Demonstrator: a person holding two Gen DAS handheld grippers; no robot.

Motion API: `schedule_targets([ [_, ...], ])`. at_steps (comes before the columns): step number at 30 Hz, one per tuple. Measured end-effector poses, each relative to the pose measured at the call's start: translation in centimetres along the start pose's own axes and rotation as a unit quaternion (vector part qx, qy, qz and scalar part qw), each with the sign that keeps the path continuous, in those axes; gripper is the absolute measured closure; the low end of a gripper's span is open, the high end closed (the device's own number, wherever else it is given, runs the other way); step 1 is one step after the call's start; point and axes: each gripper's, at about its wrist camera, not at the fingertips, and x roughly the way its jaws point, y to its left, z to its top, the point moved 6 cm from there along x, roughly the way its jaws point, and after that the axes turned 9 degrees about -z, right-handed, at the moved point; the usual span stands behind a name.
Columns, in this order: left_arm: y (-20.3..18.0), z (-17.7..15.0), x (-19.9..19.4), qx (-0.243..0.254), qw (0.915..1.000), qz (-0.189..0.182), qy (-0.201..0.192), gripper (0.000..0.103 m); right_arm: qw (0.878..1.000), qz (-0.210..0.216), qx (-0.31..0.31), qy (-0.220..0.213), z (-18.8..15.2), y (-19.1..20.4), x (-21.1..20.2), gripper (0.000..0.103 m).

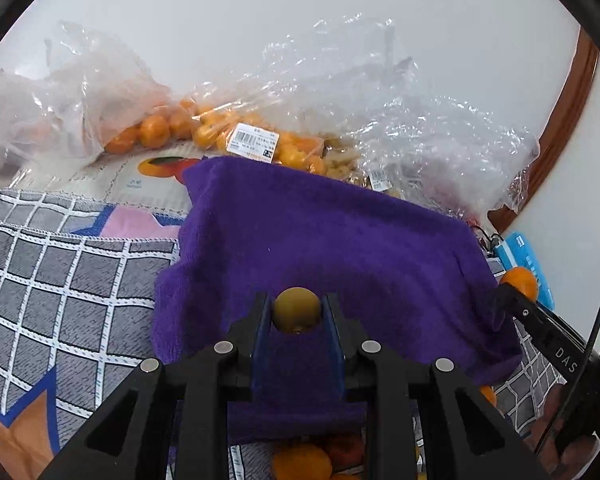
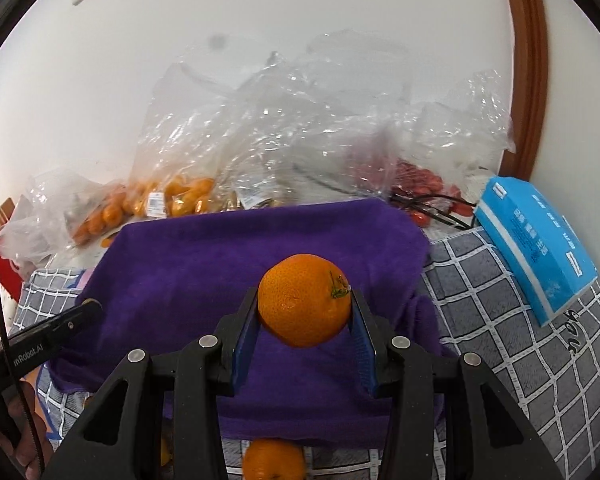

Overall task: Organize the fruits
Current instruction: 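Lift both held fruits and carry them over the purple towel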

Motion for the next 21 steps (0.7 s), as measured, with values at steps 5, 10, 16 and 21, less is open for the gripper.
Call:
schedule_targets([
  [5, 0.1, -0.4, 0.9, -0.004, 0.9999, 0.000, 0.014, 0.078, 1.000, -0.002, -0.008, 0.022, -0.7, 0.4, 1.1, 0.060],
  [10, -0.1, -0.5, 0.9, 0.002, 0.9999, -0.003, 0.010, 0.078, 0.999, 0.002, -0.019, 0.028, -1.2, 1.3, 1.4, 0.060],
  [16, -0.1, -0.6, 1.0, 0.006, 0.9999, 0.001, 0.009, 0.078, 0.998, -0.002, -0.038, 0.040, -1.8, 2.2, 2.3, 0.060],
  [21, -0.2, -0.5, 0.7, 0.001, 0.9999, -0.011, 0.005, 0.078, 0.998, -0.007, -0.044, 0.047, -2.2, 2.4, 2.9, 0.060],
])
